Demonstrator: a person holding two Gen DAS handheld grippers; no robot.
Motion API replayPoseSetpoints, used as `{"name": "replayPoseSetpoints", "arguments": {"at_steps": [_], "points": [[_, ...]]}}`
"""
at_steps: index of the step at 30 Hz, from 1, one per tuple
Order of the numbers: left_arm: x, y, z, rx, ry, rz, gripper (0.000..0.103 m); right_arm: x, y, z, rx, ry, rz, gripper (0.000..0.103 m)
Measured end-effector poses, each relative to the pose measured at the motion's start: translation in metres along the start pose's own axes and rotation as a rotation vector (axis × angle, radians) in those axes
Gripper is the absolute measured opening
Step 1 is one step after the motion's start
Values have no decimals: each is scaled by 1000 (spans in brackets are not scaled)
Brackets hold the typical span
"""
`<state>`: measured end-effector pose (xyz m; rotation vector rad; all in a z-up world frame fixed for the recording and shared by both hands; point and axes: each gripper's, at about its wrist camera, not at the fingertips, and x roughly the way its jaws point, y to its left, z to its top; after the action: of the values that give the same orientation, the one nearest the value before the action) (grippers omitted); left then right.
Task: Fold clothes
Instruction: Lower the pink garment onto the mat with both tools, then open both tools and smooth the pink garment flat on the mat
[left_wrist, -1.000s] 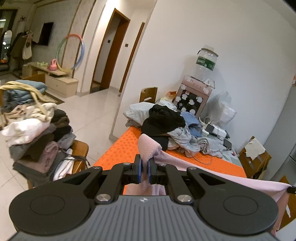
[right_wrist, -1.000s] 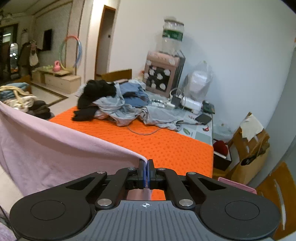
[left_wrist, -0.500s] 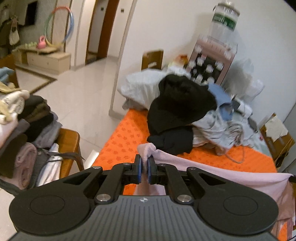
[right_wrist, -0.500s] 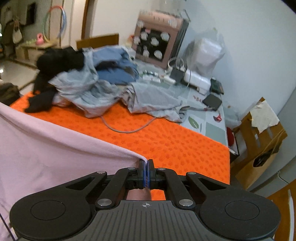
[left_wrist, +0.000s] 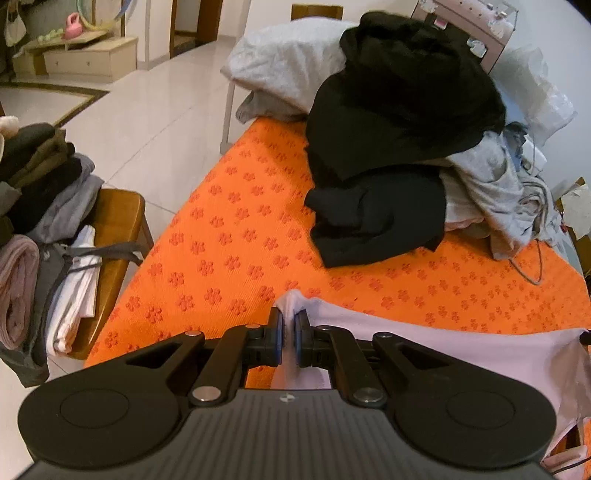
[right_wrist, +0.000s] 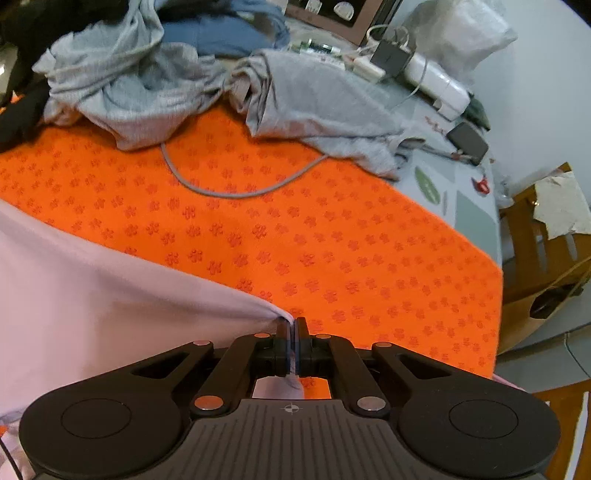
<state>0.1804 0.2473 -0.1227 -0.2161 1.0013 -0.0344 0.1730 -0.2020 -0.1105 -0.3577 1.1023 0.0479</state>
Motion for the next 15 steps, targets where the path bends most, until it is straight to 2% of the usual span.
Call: {"name": "replayPoseSetpoints", "arguments": {"at_steps": [2,3,4,5,6,8,10,15], "points": [[2,1,0,3,2,7,17,6,2,1,-6,17,1,5],[2,1,1,6,3,11,27,9,2,2,-8,25,1,7],[2,1,3,3,4,7,28,11,3,2,-12,32,-3,10],[2,1,5,-7,6,2,36,11,5,2,-19,33,-11,15],[-1,2,7,-16,-1,11,52,8,6,2,-25,30,-14,23],[-8,3,10,-27,-29,24,64,1,7,3,-35,20,-20,32],[-18,5,13,-34,-56,12,65,-13,8,4,-34,-14,-21,41],[-53,11,12,-40,-94,-21,65,-58,8,2,-28,-99,-2,41]]}}
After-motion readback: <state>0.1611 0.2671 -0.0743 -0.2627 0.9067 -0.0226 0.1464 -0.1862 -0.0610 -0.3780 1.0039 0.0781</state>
